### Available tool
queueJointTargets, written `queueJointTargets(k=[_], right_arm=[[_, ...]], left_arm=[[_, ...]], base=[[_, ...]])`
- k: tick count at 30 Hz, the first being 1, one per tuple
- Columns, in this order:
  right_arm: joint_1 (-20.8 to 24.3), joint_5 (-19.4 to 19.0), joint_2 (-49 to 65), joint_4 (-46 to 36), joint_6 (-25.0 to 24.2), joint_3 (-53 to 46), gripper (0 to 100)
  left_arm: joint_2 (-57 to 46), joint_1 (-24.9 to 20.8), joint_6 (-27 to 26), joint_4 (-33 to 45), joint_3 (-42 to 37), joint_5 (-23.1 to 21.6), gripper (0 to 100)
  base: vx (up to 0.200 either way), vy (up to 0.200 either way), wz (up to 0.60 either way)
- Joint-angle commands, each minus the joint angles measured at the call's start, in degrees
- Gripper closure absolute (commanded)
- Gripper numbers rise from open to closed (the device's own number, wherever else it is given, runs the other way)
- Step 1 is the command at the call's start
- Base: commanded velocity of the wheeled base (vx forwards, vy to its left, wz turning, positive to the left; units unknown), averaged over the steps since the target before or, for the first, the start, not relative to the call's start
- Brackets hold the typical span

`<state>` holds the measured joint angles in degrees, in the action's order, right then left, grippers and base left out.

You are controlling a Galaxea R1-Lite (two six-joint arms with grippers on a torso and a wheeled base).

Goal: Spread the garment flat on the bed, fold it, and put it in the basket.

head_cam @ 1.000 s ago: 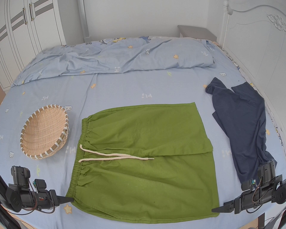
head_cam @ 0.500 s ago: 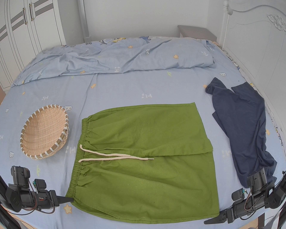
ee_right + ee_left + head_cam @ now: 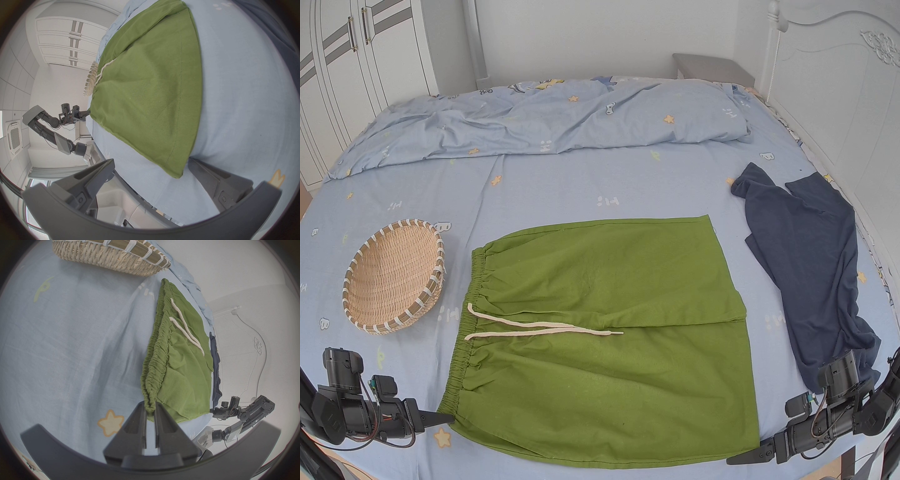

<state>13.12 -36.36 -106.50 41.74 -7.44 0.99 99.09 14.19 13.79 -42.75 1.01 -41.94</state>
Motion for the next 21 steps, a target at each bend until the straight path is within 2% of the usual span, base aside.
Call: queueJointTargets(k=[1, 6, 7, 21], right_arm=[[-0.46, 0.42, -0.47, 0.27, 0.05, -0.99, 0], [-1.08, 0.33, -0.47, 0.53, -0.03, -0.99, 0], [-1.08, 0.33, -0.47, 0.53, -0.03, -0.99, 100], [-1.6, 0.24, -0.47, 0.1, -0.12, -0.99, 100]], left_arm=[[0.14, 0.05, 0.01, -0.05, -1.01, 0.01, 100], [0.14, 0.14, 0.01, -0.05, -1.01, 0.19, 100], [0.14, 0.14, 0.01, -0.05, -1.01, 0.19, 100], [0.06, 0.22, 0.01, -0.14, -1.01, 0.28, 100]], base=[[0.0, 0.0, 0.0], [0.0, 0.0, 0.0], [0.0, 0.0, 0.0], [0.0, 0.0, 0.0]])
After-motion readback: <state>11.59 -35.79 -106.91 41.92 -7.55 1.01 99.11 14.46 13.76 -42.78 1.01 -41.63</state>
